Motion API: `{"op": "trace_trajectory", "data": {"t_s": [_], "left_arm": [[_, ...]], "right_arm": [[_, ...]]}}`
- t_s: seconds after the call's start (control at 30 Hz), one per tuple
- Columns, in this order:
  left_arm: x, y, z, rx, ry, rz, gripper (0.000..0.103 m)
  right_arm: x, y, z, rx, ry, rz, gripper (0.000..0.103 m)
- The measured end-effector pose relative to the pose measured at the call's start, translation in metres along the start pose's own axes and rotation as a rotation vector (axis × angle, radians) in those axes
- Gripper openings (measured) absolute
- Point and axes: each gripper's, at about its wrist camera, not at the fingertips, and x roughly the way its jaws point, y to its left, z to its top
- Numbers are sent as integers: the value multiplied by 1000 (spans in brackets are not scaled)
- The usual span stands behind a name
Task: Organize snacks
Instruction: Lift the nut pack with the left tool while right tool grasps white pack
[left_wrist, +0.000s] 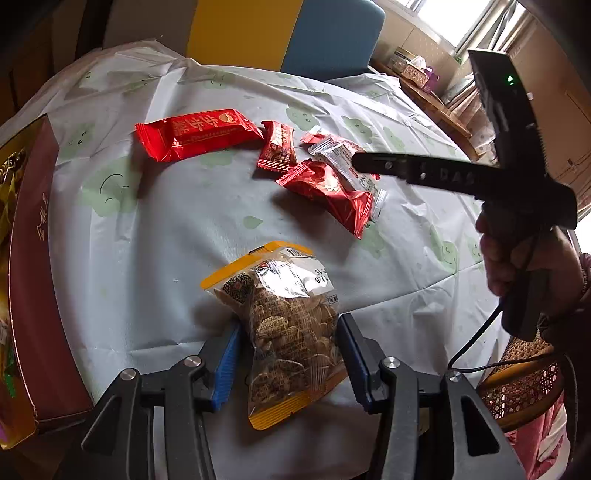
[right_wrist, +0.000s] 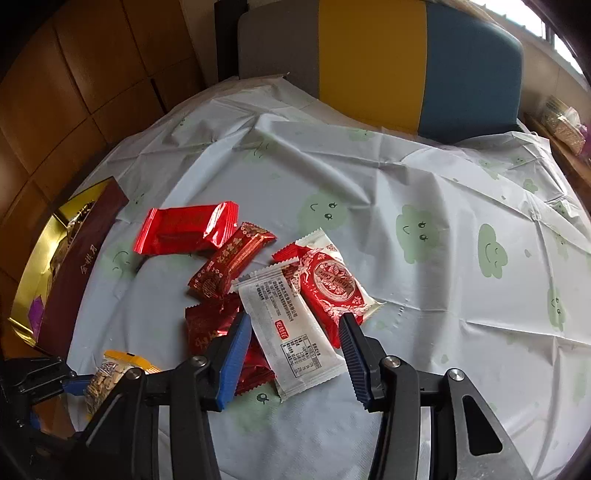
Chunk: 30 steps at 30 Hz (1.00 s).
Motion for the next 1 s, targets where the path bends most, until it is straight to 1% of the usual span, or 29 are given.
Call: {"op": "trace_trajectory", "data": {"t_s": [0.03, 0.13, 0.37, 0.47, 0.5, 0.53, 0.57, 0.6, 0.7, 0.77, 0.83, 1.0], "left_arm": [[0, 1, -1, -4, -3, -5, 53], [-2, 3, -2, -8, -12, -18, 53], [-5, 6, -8, -10, -32, -27, 53], [-6, 7, -9, -13, -34, -32, 53], [-6, 7, -9, -14, -35, -33, 53], [-7, 7, -9, -15, -36, -34, 53], [-7, 7, -10, -15, -36, -35, 53], [-7, 7, -10, -15, -37, -35, 53], [-8, 6, -10, -10, -39, -31, 52], [-8, 3, -11, 3, -39, -19, 51], [-9, -1, -11, 18, -42, 1, 49], [-13, -8, -13, 63, -50, 17, 44]], "right_arm": [[4, 2, -1, -7, 13, 5, 51], [12, 6, -4, -30, 31, -25, 59], [20, 3, -4, -33, 42, -44, 59], [24, 6, -6, -64, 52, -59, 59], [24, 8, -6, -80, 51, -68, 59], [25, 10, -6, -91, 50, -69, 50], [24, 11, -6, -98, 55, -57, 47], [23, 13, -6, -104, 58, -45, 41], [24, 14, -8, -108, 83, -46, 40], [27, 10, -8, -85, 110, -28, 41], [27, 6, -9, -70, 116, -14, 41], [28, 14, -12, -116, 108, -49, 41]]}}
